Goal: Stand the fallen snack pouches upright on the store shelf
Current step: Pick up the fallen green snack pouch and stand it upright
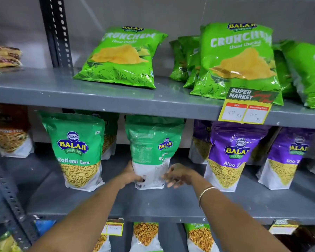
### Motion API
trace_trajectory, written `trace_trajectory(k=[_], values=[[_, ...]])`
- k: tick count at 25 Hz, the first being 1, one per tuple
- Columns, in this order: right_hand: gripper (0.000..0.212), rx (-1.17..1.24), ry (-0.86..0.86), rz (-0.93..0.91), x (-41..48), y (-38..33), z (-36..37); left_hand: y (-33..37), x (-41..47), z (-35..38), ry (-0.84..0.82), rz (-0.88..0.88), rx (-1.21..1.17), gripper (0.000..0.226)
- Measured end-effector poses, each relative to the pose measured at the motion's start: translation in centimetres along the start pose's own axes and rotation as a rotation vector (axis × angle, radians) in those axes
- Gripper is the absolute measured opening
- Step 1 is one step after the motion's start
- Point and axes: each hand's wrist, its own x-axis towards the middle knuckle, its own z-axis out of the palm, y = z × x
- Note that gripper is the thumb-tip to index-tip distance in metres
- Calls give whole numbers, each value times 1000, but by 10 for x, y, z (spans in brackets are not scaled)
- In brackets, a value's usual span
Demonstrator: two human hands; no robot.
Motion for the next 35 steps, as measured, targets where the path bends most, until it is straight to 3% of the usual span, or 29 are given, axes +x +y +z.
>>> trace_trajectory(k=[3, 5, 7, 9, 12, 14, 17, 19, 21, 25, 26, 28, 30, 32, 35], values=[[22, 136, 77, -20, 7, -4, 15, 3, -7, -12, -167, -37, 84, 73], [19, 196, 157, -37, 9, -6, 18, 3, -10, -22, -213, -84, 20, 61], [7, 267, 133, -68, 9, -4, 17, 1, -12, -27, -262, -133, -54, 46], [47, 210, 18, -114, 5, 1, 14, 1, -14, -25, -272, -147, -75, 33], [79, 81, -25, -166, 7, 7, 23, 4, -11, -12, -95, -106, -115, 5], [92, 77, 39, -198, 17, 7, 33, 6, -8, -5, -25, -86, -127, 11], [111, 167, 110, -233, 29, 7, 39, 8, -4, 1, -39, -88, -173, 65], [94, 195, 105, -268, 30, 8, 30, 11, -5, 4, -102, -99, -101, 78], [72, 227, 84, -285, 26, 10, 15, 15, -6, 6, -118, -96, -55, 66], [81, 232, 73, -300, 20, 19, -13, 23, -2, 7, 43, -19, 19, 22], [79, 210, 111, -276, 25, 23, -16, 24, 0, 9, 66, -10, 12, 21], [77, 283, 160, -238, 33, 27, -21, 28, 0, 14, 98, -5, -59, 43], [95, 430, 139, -260, 40, 32, -23, 30, 1, 23, 112, -1, -64, 66], [106, 527, 68, -335, 47, 32, -22, 29, 3, 30, 179, 4, 7, 63], [87, 537, 66, -397, 46, 29, -21, 27, 9, 36, 281, 5, 39, 42]])
